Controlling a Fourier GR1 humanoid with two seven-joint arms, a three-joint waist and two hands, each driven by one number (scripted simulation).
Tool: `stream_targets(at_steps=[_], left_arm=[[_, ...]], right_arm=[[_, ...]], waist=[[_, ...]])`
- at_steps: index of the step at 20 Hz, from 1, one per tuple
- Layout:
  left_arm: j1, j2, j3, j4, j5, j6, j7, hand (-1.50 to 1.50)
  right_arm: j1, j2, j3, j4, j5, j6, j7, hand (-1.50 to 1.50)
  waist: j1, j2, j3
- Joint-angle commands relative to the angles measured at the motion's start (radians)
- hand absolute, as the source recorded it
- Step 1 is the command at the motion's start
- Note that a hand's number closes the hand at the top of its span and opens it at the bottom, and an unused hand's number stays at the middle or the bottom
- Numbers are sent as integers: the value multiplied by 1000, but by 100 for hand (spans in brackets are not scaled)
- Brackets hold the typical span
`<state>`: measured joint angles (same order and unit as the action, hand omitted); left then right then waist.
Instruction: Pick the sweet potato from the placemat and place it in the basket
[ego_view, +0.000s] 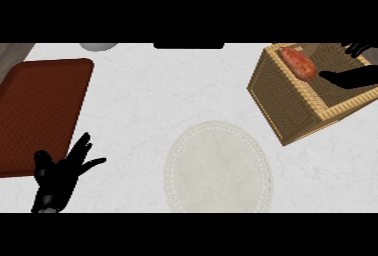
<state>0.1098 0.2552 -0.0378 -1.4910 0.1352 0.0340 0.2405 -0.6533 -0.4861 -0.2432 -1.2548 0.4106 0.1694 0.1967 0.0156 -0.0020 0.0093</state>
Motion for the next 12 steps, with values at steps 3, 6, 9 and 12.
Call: stream_targets(at_steps=[3, 6, 9, 12], left_arm=[[71, -11, -20, 71, -31, -11, 0, 0], [48, -18, -11, 92, -32, -9, -10, 0], [84, -51, -55, 3, -60, 32, 50, 0], [51, -2, 15, 76, -19, -23, 3, 0]], right_arm=[[-12, -36, -36, 113, -9, -16, -144, -150], [-71, -39, -65, 48, -47, -7, -49, -150], [-16, -66, -126, 65, -103, 12, -98, -150], [-27, -124, -210, 136, -165, 43, -93, -150]], waist=[[-4, 5, -9], [-12, 2, -10], [-16, -1, -9], [-19, 1, -10]])
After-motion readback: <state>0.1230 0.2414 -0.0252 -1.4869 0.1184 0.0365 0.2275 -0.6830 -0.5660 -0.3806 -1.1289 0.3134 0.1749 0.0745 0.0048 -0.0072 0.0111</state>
